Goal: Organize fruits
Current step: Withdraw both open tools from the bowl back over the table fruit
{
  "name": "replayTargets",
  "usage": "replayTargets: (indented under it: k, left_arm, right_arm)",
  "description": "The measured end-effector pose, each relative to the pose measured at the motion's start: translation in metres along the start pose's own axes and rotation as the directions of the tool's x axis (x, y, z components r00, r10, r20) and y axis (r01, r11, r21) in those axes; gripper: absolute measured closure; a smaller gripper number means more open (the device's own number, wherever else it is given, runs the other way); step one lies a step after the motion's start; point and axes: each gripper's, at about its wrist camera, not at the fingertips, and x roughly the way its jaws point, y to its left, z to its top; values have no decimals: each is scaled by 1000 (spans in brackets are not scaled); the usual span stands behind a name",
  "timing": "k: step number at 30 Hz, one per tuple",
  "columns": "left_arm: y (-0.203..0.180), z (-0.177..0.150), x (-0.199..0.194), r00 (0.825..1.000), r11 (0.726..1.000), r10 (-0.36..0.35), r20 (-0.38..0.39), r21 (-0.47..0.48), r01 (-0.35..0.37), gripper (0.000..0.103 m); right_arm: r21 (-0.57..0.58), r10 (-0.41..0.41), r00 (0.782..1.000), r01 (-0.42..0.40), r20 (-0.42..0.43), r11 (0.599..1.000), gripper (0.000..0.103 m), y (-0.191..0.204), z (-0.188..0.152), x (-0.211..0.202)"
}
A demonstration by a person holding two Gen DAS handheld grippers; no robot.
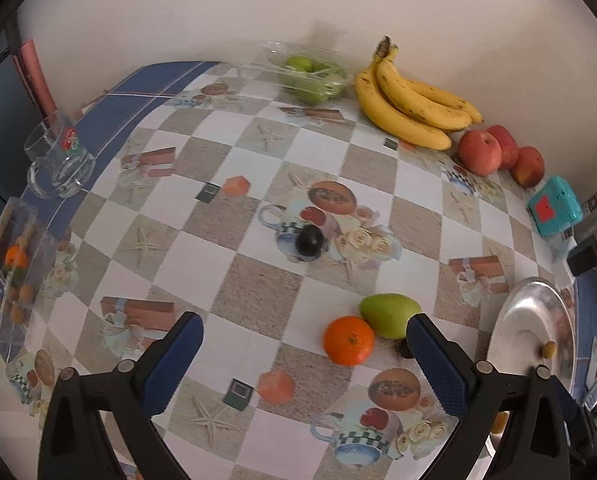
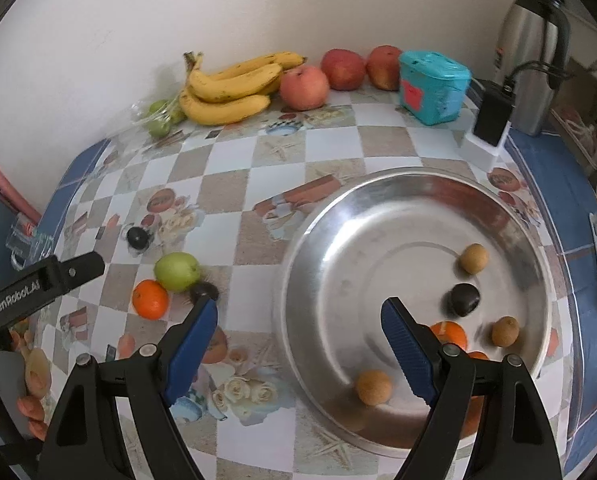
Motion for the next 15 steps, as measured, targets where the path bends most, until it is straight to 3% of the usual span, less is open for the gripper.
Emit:
replayTargets:
  k: [10,15]
  left_arm:
    - [24,2,9,1000,997,-2,-30,-73,0,0]
    - [35,4,14,999,994,12,-38,-107,-16,0]
  right_arm:
    - [-15,47,999,-48,-18,999,18,30,5,3]
    - [-78,59,998,-61,-29,995,18,51,8,9]
